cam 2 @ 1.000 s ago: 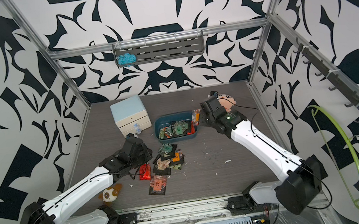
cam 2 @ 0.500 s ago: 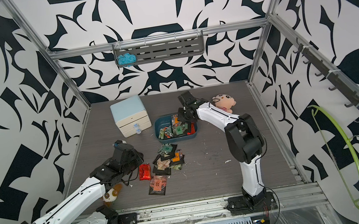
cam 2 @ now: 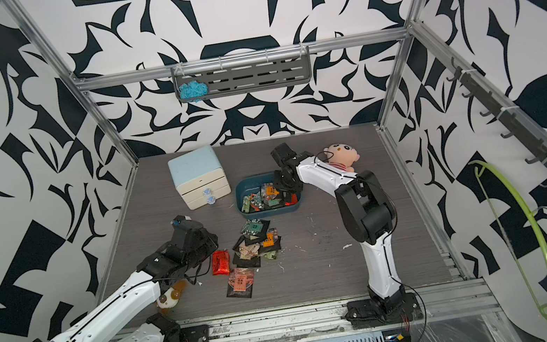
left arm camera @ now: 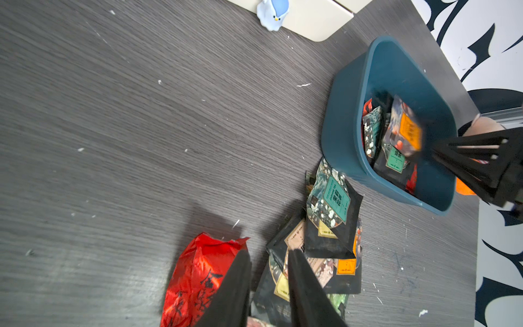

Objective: Put the tea bags into the storage box
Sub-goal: Place the tea bag in the storage box, then pick up the tea bag from the center of the board.

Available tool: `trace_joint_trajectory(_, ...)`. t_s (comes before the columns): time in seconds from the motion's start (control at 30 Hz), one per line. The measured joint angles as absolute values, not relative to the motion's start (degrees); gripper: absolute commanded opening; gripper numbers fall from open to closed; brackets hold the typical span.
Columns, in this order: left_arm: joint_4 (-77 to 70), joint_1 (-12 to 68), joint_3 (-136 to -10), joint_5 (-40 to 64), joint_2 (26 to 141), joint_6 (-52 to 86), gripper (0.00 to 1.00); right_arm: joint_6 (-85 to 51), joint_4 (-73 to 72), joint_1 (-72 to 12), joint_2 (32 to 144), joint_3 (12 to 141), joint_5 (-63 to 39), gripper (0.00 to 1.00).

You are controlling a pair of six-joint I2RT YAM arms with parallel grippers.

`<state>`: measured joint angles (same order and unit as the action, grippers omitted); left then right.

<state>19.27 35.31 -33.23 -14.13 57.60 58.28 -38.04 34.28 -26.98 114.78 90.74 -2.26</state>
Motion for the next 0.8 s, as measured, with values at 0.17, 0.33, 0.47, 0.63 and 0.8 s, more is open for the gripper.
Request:
trace_joint_trajectory(0.17,20.10,35.31,-34.33,-14.26,57.60,56.86,0.32,-35.68,38.15,-26.98,107.24,90.72,0.58,0.34)
trace_joint_trajectory(0.33,19.97,35.31,-37.45,-13.39,58.48,53.95,0.33,-33.06,40.58,-26.96,91.74,89.67,2.66,0.48)
trace_joint_trajectory(0.47,17.54,35.31,-39.09,-10.63,59.79,52.45,0.31,-33.52,39.66,-26.96,76.40,83.18,1.52,0.59)
trace_joint_trajectory(0.63,12.80,35.31,-39.09,-5.72,62.08,51.81,0.32,-37.34,37.76,-26.96,61.17,69.32,-1.34,0.73)
trace_joint_trajectory(0.8,9.87,35.31,-38.92,-2.31,64.55,52.03,0.34,-40.82,36.45,-26.98,55.88,54.87,-4.03,0.77)
